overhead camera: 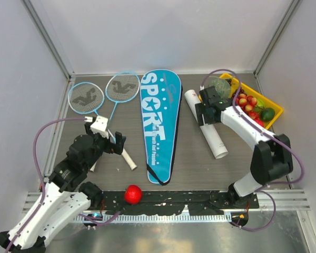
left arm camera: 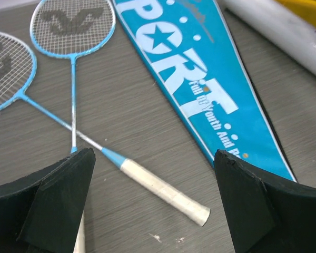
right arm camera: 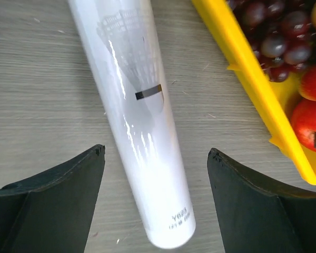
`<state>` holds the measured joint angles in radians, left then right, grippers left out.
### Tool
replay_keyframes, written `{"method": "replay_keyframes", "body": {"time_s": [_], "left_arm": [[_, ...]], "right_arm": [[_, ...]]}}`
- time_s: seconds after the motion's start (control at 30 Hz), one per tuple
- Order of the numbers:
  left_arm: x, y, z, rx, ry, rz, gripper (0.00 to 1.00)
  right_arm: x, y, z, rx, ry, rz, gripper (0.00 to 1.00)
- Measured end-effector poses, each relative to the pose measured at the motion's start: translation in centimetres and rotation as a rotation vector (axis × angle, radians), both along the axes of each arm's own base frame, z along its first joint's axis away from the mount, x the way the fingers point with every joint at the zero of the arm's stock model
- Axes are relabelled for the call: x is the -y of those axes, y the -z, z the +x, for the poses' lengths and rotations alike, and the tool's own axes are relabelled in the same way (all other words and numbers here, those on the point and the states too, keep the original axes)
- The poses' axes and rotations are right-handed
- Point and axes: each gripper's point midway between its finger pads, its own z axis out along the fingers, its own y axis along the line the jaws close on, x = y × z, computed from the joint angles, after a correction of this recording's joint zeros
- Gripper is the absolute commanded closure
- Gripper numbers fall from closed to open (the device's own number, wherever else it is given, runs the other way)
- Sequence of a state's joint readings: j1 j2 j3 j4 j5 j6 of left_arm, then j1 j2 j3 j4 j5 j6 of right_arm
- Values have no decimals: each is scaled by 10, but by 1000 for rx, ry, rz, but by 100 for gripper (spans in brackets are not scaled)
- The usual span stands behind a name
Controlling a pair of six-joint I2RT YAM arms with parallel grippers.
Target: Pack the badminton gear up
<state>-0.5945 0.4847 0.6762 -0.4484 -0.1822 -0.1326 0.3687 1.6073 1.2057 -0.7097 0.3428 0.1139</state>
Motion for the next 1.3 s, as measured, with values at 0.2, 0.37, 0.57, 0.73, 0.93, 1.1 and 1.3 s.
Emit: {"method": "replay_keyframes", "body": {"time_s": [0.2, 0.37, 0.57, 0.73, 0.93, 1.1, 1.3], "left_arm": [[-17, 6, 19, -113, -117, 137, 7], [-45, 7, 44, -212, -252, 238, 7], [-79, 55, 58, -425, -336, 348, 8], [-93, 99, 60, -600, -344, 396, 13], [-105, 146, 55, -796, -324, 447, 20], [-112, 170, 49, -909, -317, 451, 28], [-109, 197, 45, -1044, -276, 446, 38]], "right_arm": [[-21, -68, -12, 184, -51, 186, 23], [-54, -86, -39, 235, -159, 372, 24], [-82, -100, -71, 293, -259, 583, 25], [-91, -134, -90, 398, -303, 718, 25], [-99, -174, -104, 499, -367, 830, 25], [-101, -183, -111, 514, -394, 862, 25], [-103, -184, -115, 511, -409, 872, 25]]}}
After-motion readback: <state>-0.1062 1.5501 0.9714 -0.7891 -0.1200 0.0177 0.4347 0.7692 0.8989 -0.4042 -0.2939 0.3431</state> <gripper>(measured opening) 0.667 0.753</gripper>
